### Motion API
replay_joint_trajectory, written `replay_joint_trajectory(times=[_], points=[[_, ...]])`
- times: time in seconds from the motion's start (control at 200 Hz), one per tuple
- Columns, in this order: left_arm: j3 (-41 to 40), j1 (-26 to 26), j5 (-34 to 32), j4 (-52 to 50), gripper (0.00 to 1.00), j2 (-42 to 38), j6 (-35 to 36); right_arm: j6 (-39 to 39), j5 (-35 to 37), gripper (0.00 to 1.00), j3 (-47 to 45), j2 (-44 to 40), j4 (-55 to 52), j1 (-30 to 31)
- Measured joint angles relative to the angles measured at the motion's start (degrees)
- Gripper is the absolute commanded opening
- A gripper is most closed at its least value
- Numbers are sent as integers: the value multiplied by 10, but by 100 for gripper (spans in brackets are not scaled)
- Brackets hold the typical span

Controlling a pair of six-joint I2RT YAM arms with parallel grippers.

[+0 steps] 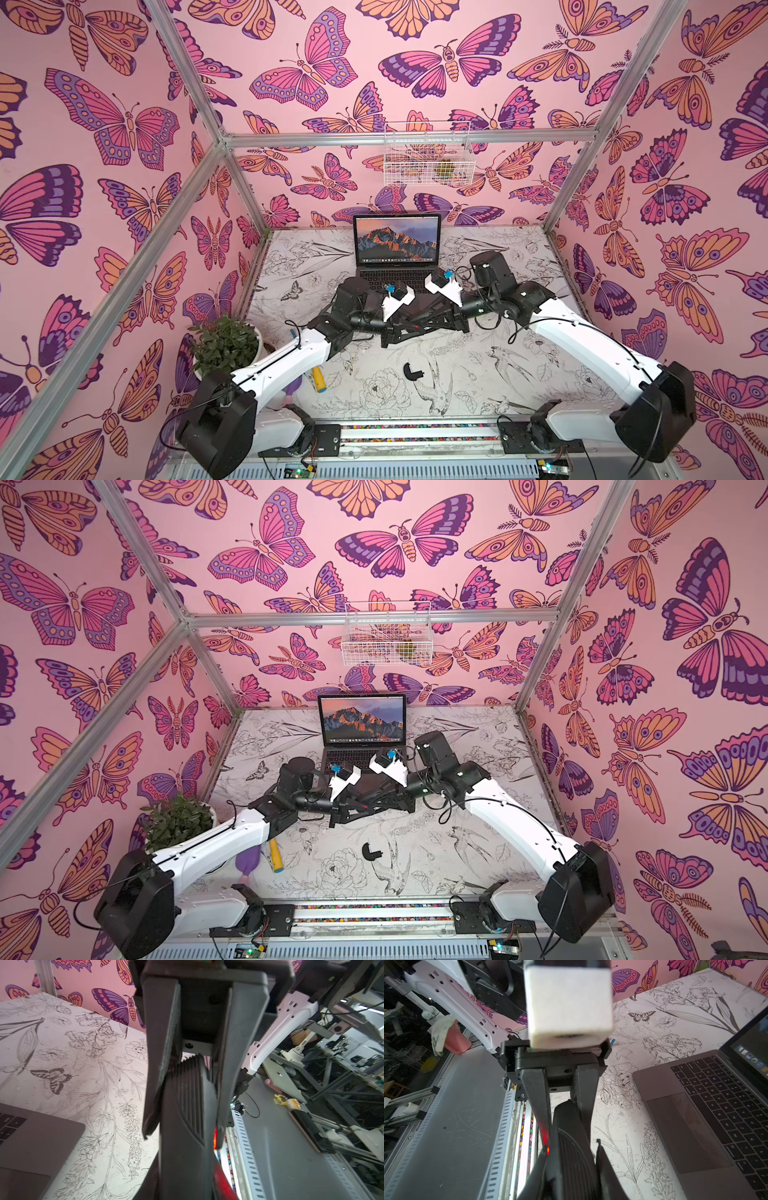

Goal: Insert the wireless mouse receiver into the laptop
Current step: Pick up the mouse from the center of the board.

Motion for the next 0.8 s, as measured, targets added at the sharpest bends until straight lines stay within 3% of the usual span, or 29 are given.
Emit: replay_joint_trajectory(times=[0.07,0.24,0.506,0.666,0.801], points=[[0,0,-4,7,71,-2,-8,37,-3,0,0,5,13,0],[-11,8,-37,84,83,-33,-95,167,5,0,-7,5,99,-6],[-27,26,-271,177,85,-83,-337,472,106,0,-63,-23,354,-9],[-21,26,-336,233,84,-78,-440,628,165,0,-87,-25,501,-7],[-21,26,-365,318,80,-56,-504,709,185,0,-91,-10,581,4]])
